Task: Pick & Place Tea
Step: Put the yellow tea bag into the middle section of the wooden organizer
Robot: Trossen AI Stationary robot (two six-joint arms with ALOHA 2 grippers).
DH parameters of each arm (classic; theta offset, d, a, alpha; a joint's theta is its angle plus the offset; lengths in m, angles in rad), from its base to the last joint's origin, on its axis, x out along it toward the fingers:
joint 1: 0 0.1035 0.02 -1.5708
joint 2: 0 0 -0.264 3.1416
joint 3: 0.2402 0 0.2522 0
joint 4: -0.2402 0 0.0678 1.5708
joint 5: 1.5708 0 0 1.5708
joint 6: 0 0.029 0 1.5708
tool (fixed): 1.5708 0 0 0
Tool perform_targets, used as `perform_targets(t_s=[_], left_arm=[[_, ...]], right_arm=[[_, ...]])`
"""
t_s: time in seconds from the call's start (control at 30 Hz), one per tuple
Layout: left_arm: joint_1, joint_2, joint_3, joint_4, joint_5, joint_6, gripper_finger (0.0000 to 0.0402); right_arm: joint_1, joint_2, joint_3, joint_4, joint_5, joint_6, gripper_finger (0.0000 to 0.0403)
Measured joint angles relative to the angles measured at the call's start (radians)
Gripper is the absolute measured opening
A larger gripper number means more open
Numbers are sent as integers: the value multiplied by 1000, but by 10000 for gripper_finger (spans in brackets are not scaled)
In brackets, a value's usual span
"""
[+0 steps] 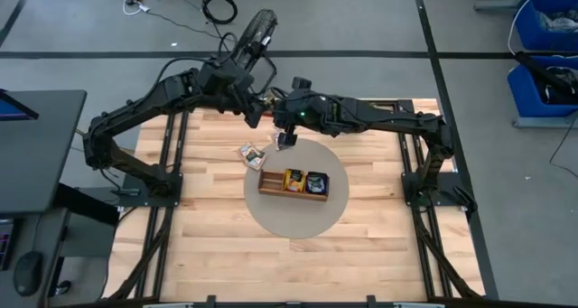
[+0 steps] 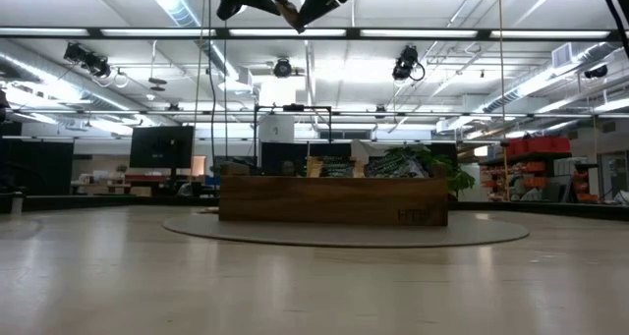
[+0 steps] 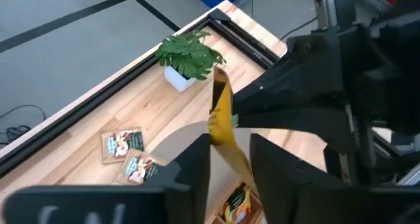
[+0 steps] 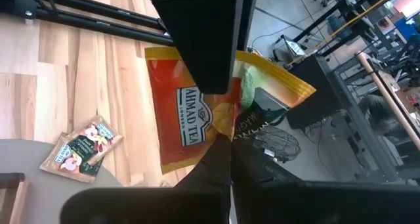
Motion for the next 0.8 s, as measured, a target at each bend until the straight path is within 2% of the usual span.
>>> perform_targets(t_s=[0.3, 0.47, 0.63, 0.8], left_arm=[[0, 0, 0, -7, -4, 24, 11], [0, 0, 0, -6, -11, 45, 4], [0, -2, 2, -19, -14, 100, 3], [-28, 0, 0, -31, -10, 255, 3]], right_arm=[[0, 0, -1, 3, 2, 3, 0], [1, -6, -2, 4, 2, 0, 14], [2, -59, -2, -17, -31, 12, 82], [-2, -164, -1, -31, -118, 82, 171]])
